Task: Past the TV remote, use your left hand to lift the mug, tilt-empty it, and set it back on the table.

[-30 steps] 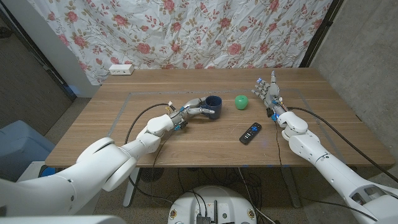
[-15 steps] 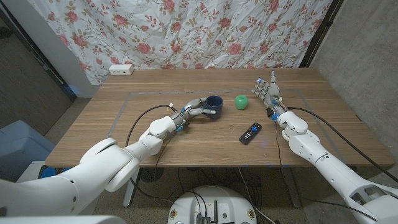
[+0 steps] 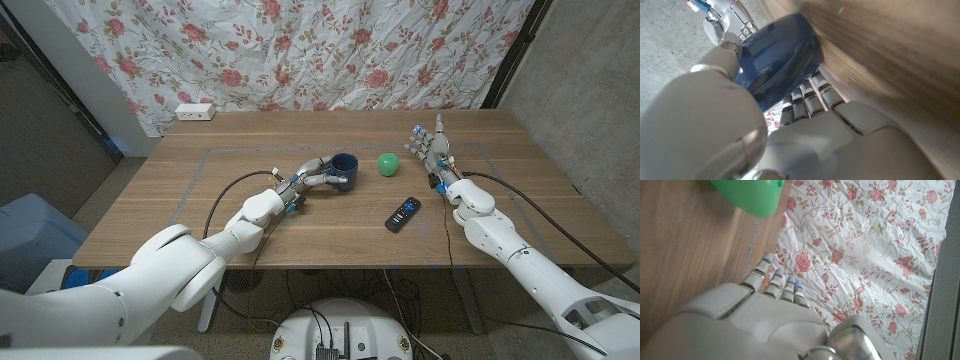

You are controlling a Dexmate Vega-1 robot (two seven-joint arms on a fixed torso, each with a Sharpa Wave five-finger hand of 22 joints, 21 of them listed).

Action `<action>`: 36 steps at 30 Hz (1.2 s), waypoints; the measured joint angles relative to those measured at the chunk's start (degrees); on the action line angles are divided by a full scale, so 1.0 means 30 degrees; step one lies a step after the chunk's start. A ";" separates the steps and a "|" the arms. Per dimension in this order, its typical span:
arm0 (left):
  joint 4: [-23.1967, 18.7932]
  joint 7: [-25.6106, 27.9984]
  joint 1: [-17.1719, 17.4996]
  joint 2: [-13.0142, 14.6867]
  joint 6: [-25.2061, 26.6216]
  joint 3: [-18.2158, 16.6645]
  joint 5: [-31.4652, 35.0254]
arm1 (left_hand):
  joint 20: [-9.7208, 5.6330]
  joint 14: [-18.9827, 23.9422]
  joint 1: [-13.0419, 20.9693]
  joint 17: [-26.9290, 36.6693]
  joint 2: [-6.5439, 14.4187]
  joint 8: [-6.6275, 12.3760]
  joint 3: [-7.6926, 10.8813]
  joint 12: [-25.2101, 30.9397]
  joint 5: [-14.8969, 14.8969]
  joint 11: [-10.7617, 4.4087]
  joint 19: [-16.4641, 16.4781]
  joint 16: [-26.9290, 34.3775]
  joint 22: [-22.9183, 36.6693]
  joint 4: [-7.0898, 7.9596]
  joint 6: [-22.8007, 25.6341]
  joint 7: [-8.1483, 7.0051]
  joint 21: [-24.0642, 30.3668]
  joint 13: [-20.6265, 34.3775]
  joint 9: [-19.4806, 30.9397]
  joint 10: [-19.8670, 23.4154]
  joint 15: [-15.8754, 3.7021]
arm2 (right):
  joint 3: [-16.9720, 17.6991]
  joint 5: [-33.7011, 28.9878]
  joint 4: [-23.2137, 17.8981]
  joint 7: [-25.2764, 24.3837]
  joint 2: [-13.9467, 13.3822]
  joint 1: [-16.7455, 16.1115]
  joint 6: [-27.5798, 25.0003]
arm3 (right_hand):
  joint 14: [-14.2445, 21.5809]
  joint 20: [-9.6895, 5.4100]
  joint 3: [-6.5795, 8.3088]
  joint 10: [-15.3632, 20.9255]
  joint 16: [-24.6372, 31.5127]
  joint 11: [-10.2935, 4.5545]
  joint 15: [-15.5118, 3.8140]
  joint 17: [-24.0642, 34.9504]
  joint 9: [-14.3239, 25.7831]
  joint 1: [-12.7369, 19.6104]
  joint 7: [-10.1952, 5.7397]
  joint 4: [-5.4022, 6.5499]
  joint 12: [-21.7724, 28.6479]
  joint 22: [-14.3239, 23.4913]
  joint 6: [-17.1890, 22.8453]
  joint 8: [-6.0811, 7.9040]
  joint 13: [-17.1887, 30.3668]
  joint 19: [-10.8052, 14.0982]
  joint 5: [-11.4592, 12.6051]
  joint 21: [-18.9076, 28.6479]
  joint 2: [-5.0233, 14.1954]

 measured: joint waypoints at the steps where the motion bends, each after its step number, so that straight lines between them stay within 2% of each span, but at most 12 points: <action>1: -0.0018 0.0025 0.0019 0.0004 -0.0005 -0.0003 0.0004 | -0.0037 0.0053 0.0001 0.0000 0.0000 0.0021 -0.0037 0.0003 0.0000 0.0001 0.0056 0.0089 0.0000 0.0029 0.0078 -0.0004 0.0001 0.0065 0.0025 0.0096 0.0023 | -0.0001 -0.0001 0.0000 0.0000 0.0000 0.0000 0.0000 | 0.0000 0.0000 0.0000 0.0000 0.0000 0.0000 0.0000 0.0000 -0.0001 0.0000 0.0000 0.0000 0.0000 0.0000 0.0000 0.0000 0.0000 0.0000 0.0000 0.0000 0.0000; 6: -0.0263 0.0472 0.0195 0.0081 -0.0109 -0.0085 0.0039 | -0.0304 0.0437 0.0093 0.0088 -0.0093 0.0438 -0.0369 0.0258 0.0001 -0.0022 0.0511 0.0280 0.0072 -0.0003 0.0483 -0.0080 0.0135 0.0280 0.0058 0.0375 -0.0037 | 0.0000 0.0000 0.0000 0.0000 0.0000 0.0001 0.0000 | 0.0000 0.0000 0.0000 0.0000 0.0000 0.0000 0.0000 0.0000 -0.0001 0.0000 0.0000 0.0000 0.0000 0.0000 0.0000 0.0000 0.0000 0.0000 0.0000 0.0000 0.0000; 22: -0.1998 0.1254 0.0897 0.0625 -0.0081 -0.0440 -0.0119 | -0.0271 0.1088 0.0092 0.0240 -0.0092 0.0928 -0.0975 0.0533 0.0143 -0.0059 0.1086 0.0592 0.0089 0.0076 0.0916 -0.0109 0.0136 0.0682 0.0203 0.0817 -0.0071 | -0.0001 0.0000 0.0000 0.0000 -0.0006 -0.0004 -0.0006 | 0.0000 0.0000 0.0000 0.0000 0.0000 0.0000 0.0000 0.0000 -0.0001 0.0000 0.0000 0.0000 0.0000 0.0000 -0.0001 0.0000 0.0000 0.0000 0.0000 0.0000 0.0000; 36: -0.7070 0.2100 0.2281 0.2890 0.2292 -0.0670 0.0497 | -0.0336 0.1289 0.0061 0.0356 -0.0062 0.1230 -0.1361 0.0632 0.0143 0.0023 0.1159 0.0888 0.0089 0.0146 0.0926 -0.0100 0.0136 0.0988 0.0330 0.1021 -0.0069 | 0.0000 0.0000 -0.0005 -0.0007 -0.0009 -0.0007 -0.0012 | 0.0000 0.0000 0.0000 0.0000 0.0000 0.0001 0.0000 0.0000 0.0000 0.0000 0.0000 0.0000 0.0000 0.0000 0.0000 0.0000 0.0000 0.0000 0.0000 0.0000 0.0000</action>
